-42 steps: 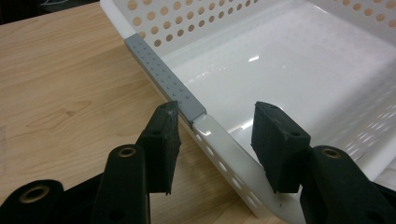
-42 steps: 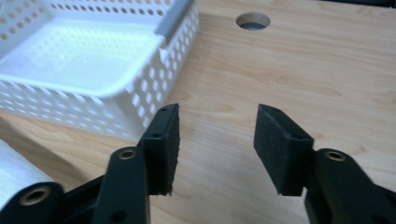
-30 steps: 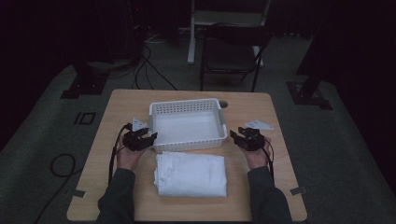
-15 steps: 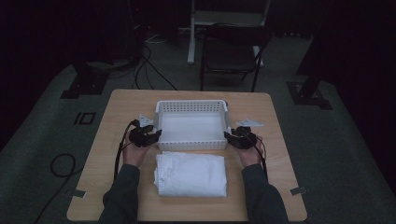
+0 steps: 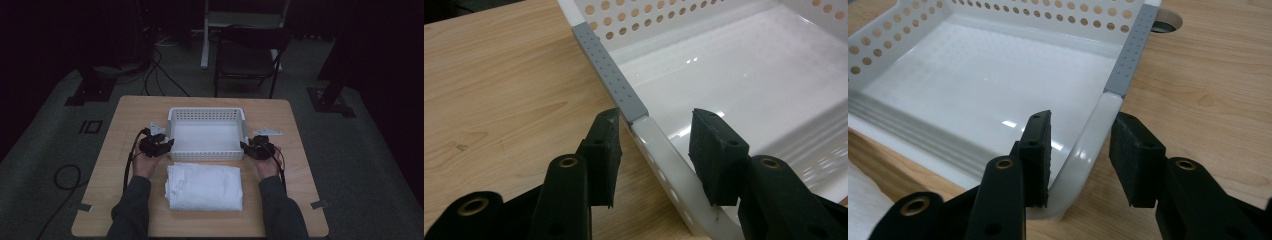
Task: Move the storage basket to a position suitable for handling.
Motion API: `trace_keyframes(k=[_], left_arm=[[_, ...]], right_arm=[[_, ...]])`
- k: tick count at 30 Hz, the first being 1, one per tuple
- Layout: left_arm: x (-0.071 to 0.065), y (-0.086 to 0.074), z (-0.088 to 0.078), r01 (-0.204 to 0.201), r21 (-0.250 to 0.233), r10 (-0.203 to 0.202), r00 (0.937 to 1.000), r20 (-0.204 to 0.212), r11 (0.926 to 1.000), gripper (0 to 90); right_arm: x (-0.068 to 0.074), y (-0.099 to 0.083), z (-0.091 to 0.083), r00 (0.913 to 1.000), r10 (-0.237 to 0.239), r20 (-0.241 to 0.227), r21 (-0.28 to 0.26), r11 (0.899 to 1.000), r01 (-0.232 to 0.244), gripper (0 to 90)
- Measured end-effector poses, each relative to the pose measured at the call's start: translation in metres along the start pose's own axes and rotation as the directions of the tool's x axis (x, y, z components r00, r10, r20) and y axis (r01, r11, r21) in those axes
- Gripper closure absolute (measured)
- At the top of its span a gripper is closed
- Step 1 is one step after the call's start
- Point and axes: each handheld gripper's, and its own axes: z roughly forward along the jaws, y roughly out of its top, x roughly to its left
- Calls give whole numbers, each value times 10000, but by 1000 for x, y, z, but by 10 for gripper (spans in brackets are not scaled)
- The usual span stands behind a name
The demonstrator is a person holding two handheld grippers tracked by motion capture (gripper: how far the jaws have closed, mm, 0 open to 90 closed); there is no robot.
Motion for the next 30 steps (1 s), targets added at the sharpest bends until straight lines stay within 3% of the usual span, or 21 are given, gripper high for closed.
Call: trace_keyframes(k=[5,9,13,18,26,30], left_arm=[[2,-3,-6,129,-311,-128,9999,35,9994,481],[2,-5,-18,-54,-547,49,9999,-94,9985,465],[3,-10,-32,-41,-761,45,10000,54,9971,455],[4,-15,-47,406,-939,-369,9985,399,9948,437],[-8,-27,-69,654,-1210,-569,9957,728,9905,414],[-26,-41,-74,461,-1021,-377,9958,832,9937,408]], right_arm=[[-1,2,-8,9999,34,120,-229,9997,-32,509],[-1,3,-14,9998,-53,176,-350,9994,60,486],[3,-4,-38,9986,-400,357,-586,9974,421,452],[7,-19,-53,9973,-617,393,-535,9965,637,430],[15,-39,-61,9957,-905,191,-218,9956,909,423],[22,-48,-68,9952,-956,-214,-230,9952,951,425]])
